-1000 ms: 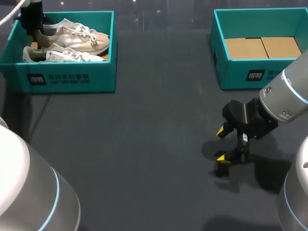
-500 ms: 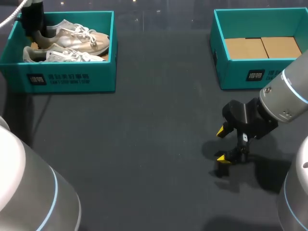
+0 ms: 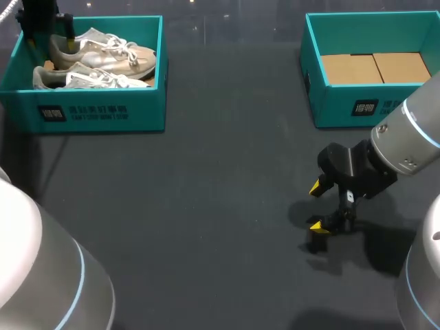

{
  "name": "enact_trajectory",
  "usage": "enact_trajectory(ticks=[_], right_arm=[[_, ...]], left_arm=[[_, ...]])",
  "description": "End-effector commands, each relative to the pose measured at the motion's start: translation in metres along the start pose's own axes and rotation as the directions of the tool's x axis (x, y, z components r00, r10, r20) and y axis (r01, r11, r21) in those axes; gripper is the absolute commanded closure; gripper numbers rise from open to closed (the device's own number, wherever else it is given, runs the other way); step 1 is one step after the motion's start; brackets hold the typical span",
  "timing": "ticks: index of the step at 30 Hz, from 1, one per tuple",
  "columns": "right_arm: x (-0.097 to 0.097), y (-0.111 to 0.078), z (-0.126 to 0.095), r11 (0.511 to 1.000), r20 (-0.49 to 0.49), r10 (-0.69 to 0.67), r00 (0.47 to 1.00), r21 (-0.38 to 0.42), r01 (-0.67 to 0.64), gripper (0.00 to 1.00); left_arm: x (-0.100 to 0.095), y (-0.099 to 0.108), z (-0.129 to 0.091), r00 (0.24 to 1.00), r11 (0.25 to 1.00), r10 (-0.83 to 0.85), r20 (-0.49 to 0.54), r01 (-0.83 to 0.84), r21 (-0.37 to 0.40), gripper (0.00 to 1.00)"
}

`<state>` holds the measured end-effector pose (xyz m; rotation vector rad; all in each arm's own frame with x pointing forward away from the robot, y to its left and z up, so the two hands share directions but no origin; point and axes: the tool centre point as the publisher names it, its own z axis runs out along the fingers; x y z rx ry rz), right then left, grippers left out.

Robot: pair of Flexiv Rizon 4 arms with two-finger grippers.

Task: Take the shoe out of the shoebox, open the shoe tongue, remove and reinsert the insole, then place the shoe into the shoebox

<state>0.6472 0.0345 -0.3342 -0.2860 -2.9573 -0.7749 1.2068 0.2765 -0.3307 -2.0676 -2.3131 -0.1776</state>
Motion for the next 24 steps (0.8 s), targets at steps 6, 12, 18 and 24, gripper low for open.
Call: enact_trajectory(ticks=[6,12,18,24], right_arm=[[0.001,0.0,0.001,1.0,0.003,0.0,1.0,0.001,0.0,0.0],[0.001,0.0,0.001,1.0,0.003,0.0,1.0,0.001,0.0,0.0],[0.001,0.0,0.001,1.0,0.003,0.0,1.0,0.001,0.0,0.0],[0.001,0.0,0.001,1.0,0.003,0.0,1.0,0.001,0.0,0.0]], left_arm=[[0.006,-0.05,-0.06,0.999,0.998,0.014,0.043,-0.012,-0.056,0.0],[0.007,-0.071,-0.085,0.998,0.998,0.037,0.059,-0.034,-0.049,0.0],[0.012,-0.097,-0.094,0.995,0.997,0.066,0.071,-0.063,-0.035,0.0],[0.016,-0.125,-0.091,0.991,0.994,0.107,0.083,-0.106,-0.016,0.0]])
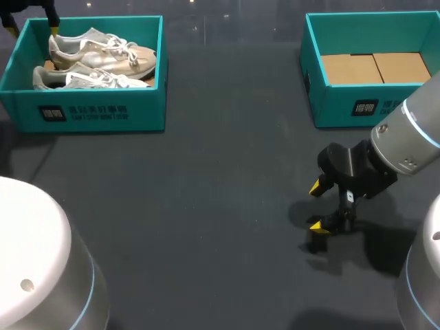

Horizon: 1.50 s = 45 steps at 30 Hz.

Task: Take the shoe out of the shoebox, open the shoe tongue, remove and reinsert the insole, then place the shoe into the shoebox

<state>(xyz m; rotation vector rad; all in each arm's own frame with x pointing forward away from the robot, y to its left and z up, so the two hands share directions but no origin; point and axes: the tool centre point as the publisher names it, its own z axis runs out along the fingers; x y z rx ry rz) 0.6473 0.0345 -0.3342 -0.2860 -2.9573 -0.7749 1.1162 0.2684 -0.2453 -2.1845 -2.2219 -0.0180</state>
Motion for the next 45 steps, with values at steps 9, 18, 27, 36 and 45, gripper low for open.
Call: enact_trajectory(ticks=[9,18,27,36,45], right_arm=[[0.001,0.0,0.001,1.0,0.003,0.0,1.0,0.001,0.0,0.0],[0.001,0.0,0.001,1.0,0.003,0.0,1.0,0.001,0.0,0.0],[0.001,0.0,0.001,1.0,0.003,0.0,1.0,0.001,0.0,0.0],[0.001,0.0,0.001,1.0,0.003,0.0,1.0,0.001,0.0,0.0],[0.001,0.0,0.001,1.0,0.003,0.0,1.0,0.001,0.0,0.0]], left_arm=[[0.002,-0.069,0.015,0.999,0.996,0.045,-0.007,-0.045,-0.076,0.0],[0.009,-0.072,0.042,1.0,0.998,0.014,-0.004,-0.014,-0.06,0.0],[0.002,-0.063,0.056,1.0,0.998,0.0,0.009,0.0,-0.062,0.0],[-0.001,-0.064,0.079,1.0,0.999,0.001,-0.019,-0.002,-0.048,0.09],[0.0,-0.056,0.101,1.0,1.0,0.002,-0.021,-0.002,-0.014,0.11]])
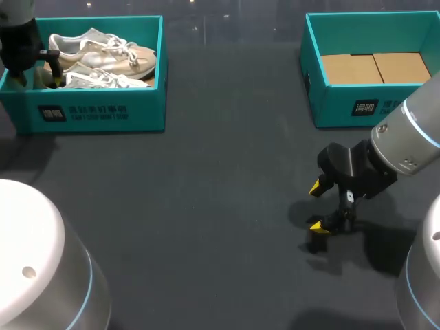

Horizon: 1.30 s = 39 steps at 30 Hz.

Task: Take the shoe out of the shoebox, open the shoe tongue, remove and reinsert the insole, then place the shoe into the shoebox

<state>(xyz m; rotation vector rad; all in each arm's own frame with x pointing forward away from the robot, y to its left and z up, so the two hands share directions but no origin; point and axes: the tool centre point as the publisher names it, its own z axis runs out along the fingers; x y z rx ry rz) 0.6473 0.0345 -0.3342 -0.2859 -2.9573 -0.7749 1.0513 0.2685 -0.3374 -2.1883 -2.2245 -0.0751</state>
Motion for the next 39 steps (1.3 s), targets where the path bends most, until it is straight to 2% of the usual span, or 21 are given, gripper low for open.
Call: enact_trajectory(ticks=[1,7,14,16,21,22,23,24,30,39], right_arm=[[0.001,0.0,0.001,1.0,0.003,0.0,1.0,0.001,0.0,0.0],[0.001,0.0,0.001,1.0,0.003,0.0,1.0,0.001,0.0,0.0],[0.001,0.0,0.001,1.0,0.003,0.0,1.0,0.001,0.0,0.0],[0.001,0.0,0.001,1.0,0.003,0.0,1.0,0.001,0.0,0.0],[0.001,0.0,0.001,1.0,0.003,0.0,1.0,0.001,0.0,0.0],[0.001,0.0,0.001,1.0,0.003,0.0,1.0,0.001,0.0,0.0],[0.001,0.0,0.001,1.0,0.003,0.0,1.0,0.001,0.0,0.0],[0.001,0.0,0.001,1.0,0.003,0.0,1.0,0.001,0.0,0.0],[0.001,0.0,0.001,1.0,0.003,0.0,1.0,0.001,0.0,0.0],[0.001,0.0,0.001,1.0,0.003,0.0,1.0,0.001,0.0,0.0]], left_arm=[[0.001,0.008,0.009,1.0,1.0,0.003,0.001,-0.003,0.017,0.1],[0.004,0.007,0.019,1.0,1.0,0.008,-0.005,-0.007,0.03,0.12],[0.007,0.004,0.026,1.0,0.999,0.022,-0.006,-0.022,0.038,0.29],[0.007,0.003,0.029,1.0,0.999,0.024,-0.012,-0.024,0.041,0.45],[0.009,0.002,0.034,0.999,0.998,0.035,-0.021,-0.034,0.049,0.59],[0.009,0.002,0.034,0.999,0.998,0.036,-0.023,-0.035,0.049,0.69],[0.01,0.002,0.034,0.999,0.998,0.036,-0.023,-0.035,0.05,0.88],[0.01,0.002,0.034,0.999,0.998,0.036,-0.023,-0.035,0.051,1.0],[0.016,0.0,0.023,0.999,0.998,0.05,-0.011,-0.05,0.043,1.0],[0.026,0.002,-0.007,0.997,0.997,0.081,-0.006,-0.081,0.009,1.0]])
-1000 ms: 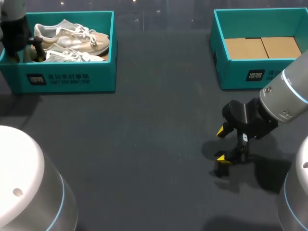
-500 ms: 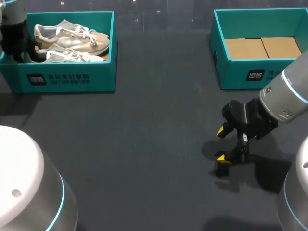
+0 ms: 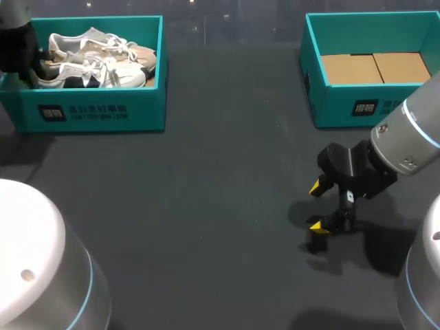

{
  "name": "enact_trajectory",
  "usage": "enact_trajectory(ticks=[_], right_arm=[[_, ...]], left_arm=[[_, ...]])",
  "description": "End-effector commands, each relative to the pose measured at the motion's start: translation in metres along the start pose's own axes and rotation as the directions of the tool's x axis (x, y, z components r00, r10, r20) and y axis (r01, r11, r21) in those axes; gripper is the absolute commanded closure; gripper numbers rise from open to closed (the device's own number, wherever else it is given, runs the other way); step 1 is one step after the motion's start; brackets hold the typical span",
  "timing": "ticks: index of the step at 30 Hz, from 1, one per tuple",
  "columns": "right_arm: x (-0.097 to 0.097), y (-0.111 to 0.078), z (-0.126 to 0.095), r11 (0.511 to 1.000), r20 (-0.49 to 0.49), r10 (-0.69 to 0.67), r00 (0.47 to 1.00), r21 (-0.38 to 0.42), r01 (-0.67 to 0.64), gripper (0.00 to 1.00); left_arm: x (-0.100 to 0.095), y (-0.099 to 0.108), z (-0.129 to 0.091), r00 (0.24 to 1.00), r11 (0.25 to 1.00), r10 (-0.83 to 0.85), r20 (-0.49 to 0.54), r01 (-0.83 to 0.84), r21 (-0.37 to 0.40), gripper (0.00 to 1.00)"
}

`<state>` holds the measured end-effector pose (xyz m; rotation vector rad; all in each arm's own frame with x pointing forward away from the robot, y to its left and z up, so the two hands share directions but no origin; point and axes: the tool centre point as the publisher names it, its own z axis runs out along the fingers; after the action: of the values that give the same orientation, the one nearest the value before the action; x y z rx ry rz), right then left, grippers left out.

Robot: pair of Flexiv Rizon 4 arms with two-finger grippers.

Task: Take the shoe out of the shoebox, open the shoe tongue, remove and reinsert the insole, then place the shoe into the shoebox

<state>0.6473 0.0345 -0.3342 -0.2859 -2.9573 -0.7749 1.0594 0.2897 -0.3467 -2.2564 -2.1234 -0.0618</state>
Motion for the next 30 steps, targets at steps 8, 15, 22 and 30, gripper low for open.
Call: enact_trajectory(ticks=[8,15,22,30], right_arm=[[0.001,0.0,0.001,1.0,0.003,0.0,1.0,0.001,0.0,0.0],[0.001,0.0,0.001,1.0,0.003,0.0,1.0,0.001,0.0,0.0],[0.001,0.0,0.001,1.0,0.003,0.0,1.0,0.001,0.0,0.0],[0.001,0.0,0.001,1.0,0.003,0.0,1.0,0.001,0.0,0.0]], left_arm=[[0.015,-0.002,-0.064,1.0,0.998,0.0,-0.016,-0.001,-0.063,1.0],[0.019,0.0,-0.115,0.998,0.996,-0.039,-0.043,0.036,-0.078,1.0],[0.019,-0.013,-0.159,0.995,0.993,-0.085,-0.057,0.08,-0.088,1.0],[0.009,-0.042,-0.2,0.99,0.988,-0.117,-0.085,0.107,-0.115,1.0]])
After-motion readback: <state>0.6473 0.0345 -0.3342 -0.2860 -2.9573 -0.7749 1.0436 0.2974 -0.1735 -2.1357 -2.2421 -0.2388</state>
